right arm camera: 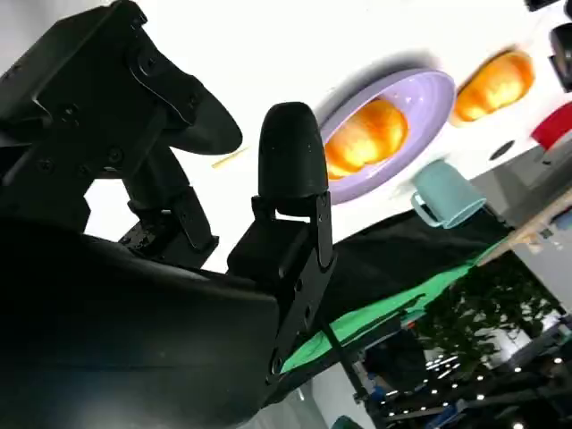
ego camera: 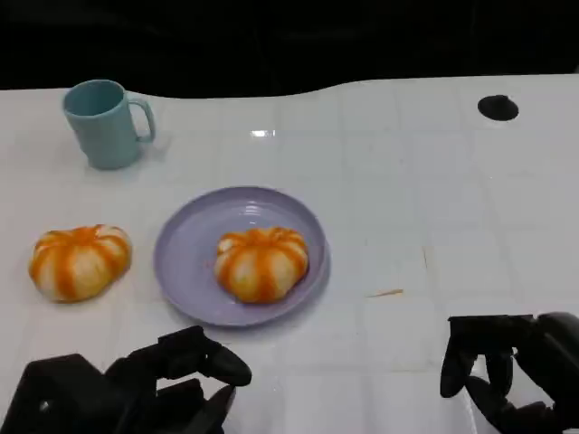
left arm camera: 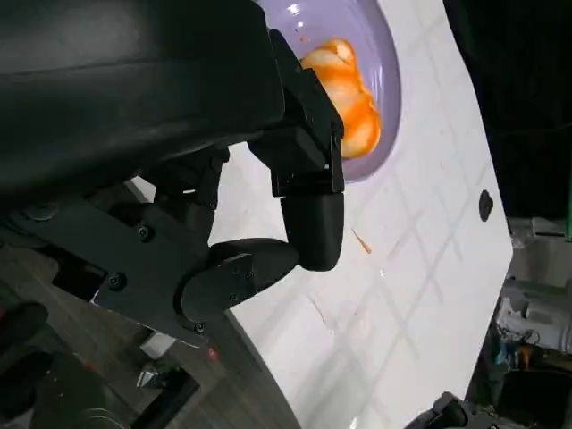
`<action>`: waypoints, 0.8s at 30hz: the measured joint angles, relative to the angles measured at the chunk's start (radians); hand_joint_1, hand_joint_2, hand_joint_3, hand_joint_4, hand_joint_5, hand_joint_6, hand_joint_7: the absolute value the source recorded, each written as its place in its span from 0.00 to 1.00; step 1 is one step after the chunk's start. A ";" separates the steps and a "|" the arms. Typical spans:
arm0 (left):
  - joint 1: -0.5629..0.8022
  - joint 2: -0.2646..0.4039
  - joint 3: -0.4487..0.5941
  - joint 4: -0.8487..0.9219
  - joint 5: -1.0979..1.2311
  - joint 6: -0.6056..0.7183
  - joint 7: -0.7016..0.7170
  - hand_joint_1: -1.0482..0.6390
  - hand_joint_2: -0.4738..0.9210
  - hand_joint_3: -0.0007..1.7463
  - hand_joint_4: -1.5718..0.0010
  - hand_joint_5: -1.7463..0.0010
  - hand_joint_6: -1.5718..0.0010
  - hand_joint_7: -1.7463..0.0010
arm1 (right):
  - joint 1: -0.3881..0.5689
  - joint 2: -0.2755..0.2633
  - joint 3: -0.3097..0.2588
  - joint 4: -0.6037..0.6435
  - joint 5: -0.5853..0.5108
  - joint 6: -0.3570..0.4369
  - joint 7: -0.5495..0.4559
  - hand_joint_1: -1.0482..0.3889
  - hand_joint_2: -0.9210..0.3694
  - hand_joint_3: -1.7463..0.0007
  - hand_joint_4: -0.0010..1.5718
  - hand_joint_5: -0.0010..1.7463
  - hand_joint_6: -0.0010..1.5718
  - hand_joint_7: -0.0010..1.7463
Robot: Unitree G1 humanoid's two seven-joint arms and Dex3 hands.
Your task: Grasp the bread from the table and place it into the plate.
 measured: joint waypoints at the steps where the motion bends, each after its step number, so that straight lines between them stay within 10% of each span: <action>1: 0.000 0.001 0.000 0.000 0.000 0.000 0.000 0.46 0.83 0.50 0.55 0.00 0.61 0.23 | 0.004 0.000 0.000 0.000 -0.004 0.003 -0.003 0.73 0.54 0.17 0.57 1.00 0.53 0.82; 24: -0.005 0.003 0.025 0.017 -0.013 -0.005 0.000 0.50 0.85 0.48 0.59 0.00 0.61 0.25 | -0.002 0.033 0.023 0.052 -0.068 0.004 -0.056 0.74 0.57 0.19 0.59 1.00 0.53 0.83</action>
